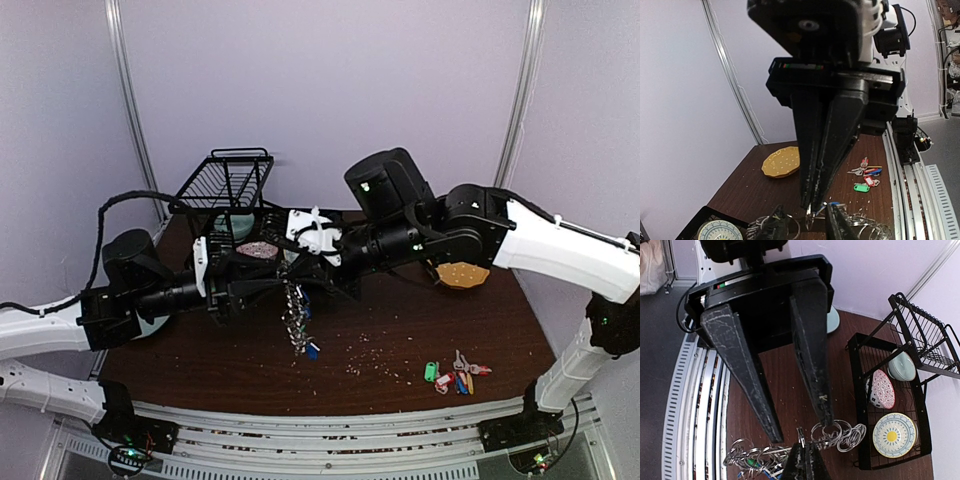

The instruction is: Put the keys on the keyring

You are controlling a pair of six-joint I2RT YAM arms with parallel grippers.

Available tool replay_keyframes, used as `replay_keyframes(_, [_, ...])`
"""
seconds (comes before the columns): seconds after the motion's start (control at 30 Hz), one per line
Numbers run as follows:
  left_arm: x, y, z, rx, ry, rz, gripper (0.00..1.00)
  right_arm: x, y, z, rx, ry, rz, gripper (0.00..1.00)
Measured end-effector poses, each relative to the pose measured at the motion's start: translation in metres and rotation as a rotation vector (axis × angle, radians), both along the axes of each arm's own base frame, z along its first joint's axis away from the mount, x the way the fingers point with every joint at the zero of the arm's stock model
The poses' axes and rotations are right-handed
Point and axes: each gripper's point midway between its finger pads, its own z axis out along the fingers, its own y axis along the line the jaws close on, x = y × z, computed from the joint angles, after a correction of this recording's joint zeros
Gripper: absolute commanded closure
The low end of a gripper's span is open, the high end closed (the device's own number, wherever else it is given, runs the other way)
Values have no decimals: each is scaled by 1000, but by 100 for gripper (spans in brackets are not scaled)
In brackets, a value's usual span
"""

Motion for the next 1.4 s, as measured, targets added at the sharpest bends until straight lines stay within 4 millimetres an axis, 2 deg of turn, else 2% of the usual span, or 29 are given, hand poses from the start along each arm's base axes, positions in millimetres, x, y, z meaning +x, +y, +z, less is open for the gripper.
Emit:
replay_keyframes(0.2, [1, -5, -17, 61, 36, -14, 82, -8, -7, -13, -127, -68, -7, 100])
replay_keyframes(0.47, [0, -7, -25, 89, 52, -23, 79, -12, -9, -16, -168, -101, 4, 100])
replay_keyframes(0.63, [-1, -8, -27, 93, 55, -29, 78, -14, -6, -16, -172, -107, 14, 100])
replay_keyframes(0.77, [-4, -9, -28, 95, 58, -49, 88, -13, -5, -19, -179, -108, 16, 100])
replay_keyframes(1.07, [-7, -10, -29, 98, 61, -67, 88, -12, -3, -21, -183, -110, 18, 100])
replay_keyframes(1.17, [-7, -10, -28, 97, 61, -68, 82, -12, -3, -20, -182, -110, 17, 100])
replay_keyframes(1.23, [-7, -10, -28, 97, 59, -66, 81, -12, -3, -20, -182, -109, 17, 100])
replay_keyframes(1.4, [-7, -10, -28, 95, 59, -67, 88, -12, -3, -20, -181, -108, 15, 100])
